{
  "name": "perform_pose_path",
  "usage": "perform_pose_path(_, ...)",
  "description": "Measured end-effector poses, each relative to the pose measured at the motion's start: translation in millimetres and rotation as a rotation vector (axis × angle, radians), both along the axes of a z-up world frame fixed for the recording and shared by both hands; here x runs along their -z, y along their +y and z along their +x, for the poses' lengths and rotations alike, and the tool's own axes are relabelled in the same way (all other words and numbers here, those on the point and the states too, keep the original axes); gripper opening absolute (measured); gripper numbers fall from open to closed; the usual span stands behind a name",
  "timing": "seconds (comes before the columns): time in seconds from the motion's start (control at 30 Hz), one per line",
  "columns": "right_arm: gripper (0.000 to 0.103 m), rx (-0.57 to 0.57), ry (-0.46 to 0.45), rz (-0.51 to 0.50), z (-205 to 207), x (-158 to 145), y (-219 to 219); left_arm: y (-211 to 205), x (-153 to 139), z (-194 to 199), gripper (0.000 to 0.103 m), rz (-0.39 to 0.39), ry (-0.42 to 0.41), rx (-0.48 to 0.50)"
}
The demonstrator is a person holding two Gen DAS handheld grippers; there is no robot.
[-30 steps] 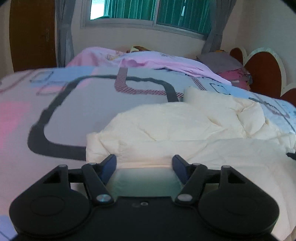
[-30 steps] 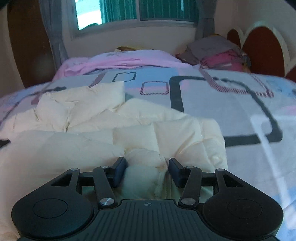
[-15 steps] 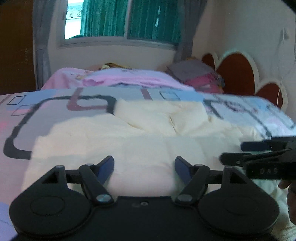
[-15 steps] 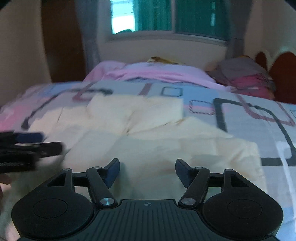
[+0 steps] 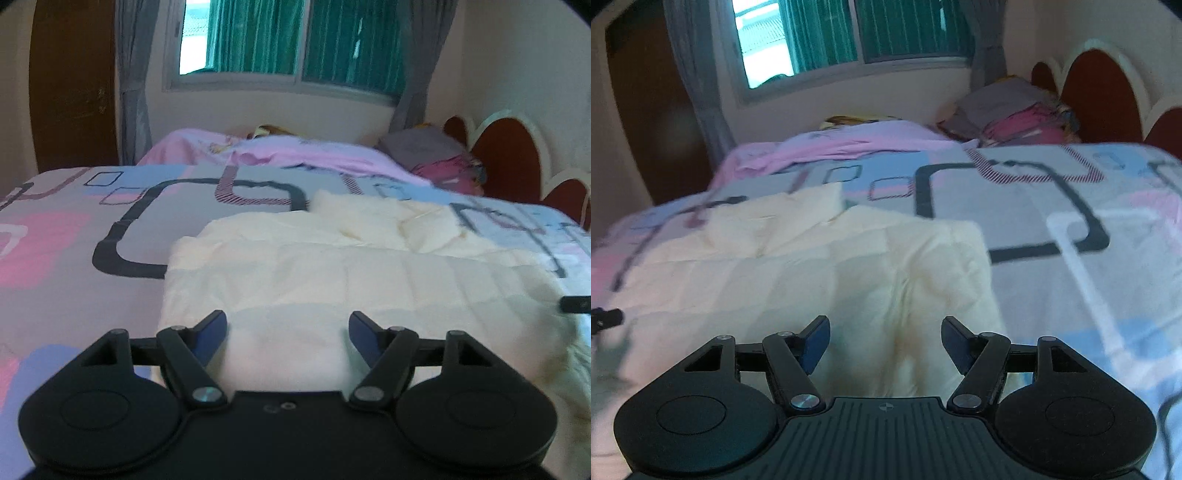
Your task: Fold large clothes
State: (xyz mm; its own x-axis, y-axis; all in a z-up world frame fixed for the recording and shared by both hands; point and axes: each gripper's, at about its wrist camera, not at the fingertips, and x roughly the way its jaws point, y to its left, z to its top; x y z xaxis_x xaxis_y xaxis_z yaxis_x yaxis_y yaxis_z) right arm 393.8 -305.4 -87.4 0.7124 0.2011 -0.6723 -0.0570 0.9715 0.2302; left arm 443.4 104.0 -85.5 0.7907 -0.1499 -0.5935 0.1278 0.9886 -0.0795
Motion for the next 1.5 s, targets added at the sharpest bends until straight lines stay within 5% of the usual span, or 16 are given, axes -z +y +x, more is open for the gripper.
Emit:
perform_pose_path(0.07, 0.066, -0.029, 0.048, 0.033, 1, 8, 8, -4, 6, -8, 0.072, 0.015, 0.016, 0.013)
perform_pose_path(0.13, 0.036, -0.048, 0.045, 0.008, 5, 11, 15, -9, 18, -4, 0.07, 0.035, 0.057, 0.023)
perform_pose_path(0.4, 0.033, 0.002, 0.051, -0.047, 13, 18, 19, -10, 27, 6, 0.073, 0.051, 0.055, 0.02)
perform_pose_path(0.53, 0.034, 0.031, -0.043, -0.104, -10, 0, 20, -6, 27, -1, 0.074, 0.068, 0.052, 0.032)
perform_pose_path(0.63, 0.034, -0.004, 0.068, -0.184, 3, 20, 31, -4, 31, 3, 0.075, 0.056, 0.061, 0.03)
perform_pose_path(0.77, 0.034, 0.036, 0.031, -0.148, -6, 5, 29, -7, 27, 3, 0.076, 0.076, 0.062, 0.033)
perform_pose_path(0.8, 0.035, 0.047, 0.012, -0.137, -12, 0, 28, -6, 25, 0, 0.079, 0.073, 0.059, 0.033)
perform_pose_path(0.87, 0.06, 0.059, -0.008, -0.129, -24, -8, 27, -3, 22, -6, 0.093, 0.077, 0.05, 0.023)
perform_pose_path(0.9, 0.085, 0.063, -0.031, -0.13, -31, -11, 27, -3, 20, -10, 0.096, 0.08, 0.042, 0.018)
perform_pose_path(0.93, 0.089, 0.059, -0.052, -0.134, -38, -14, 28, -1, 19, -13, 0.099, 0.085, 0.036, 0.014)
perform_pose_path(1.5, 0.089, 0.011, -0.087, -0.054, -114, -36, -4, 2, 4, -96, 0.099, 0.167, 0.05, -0.033)
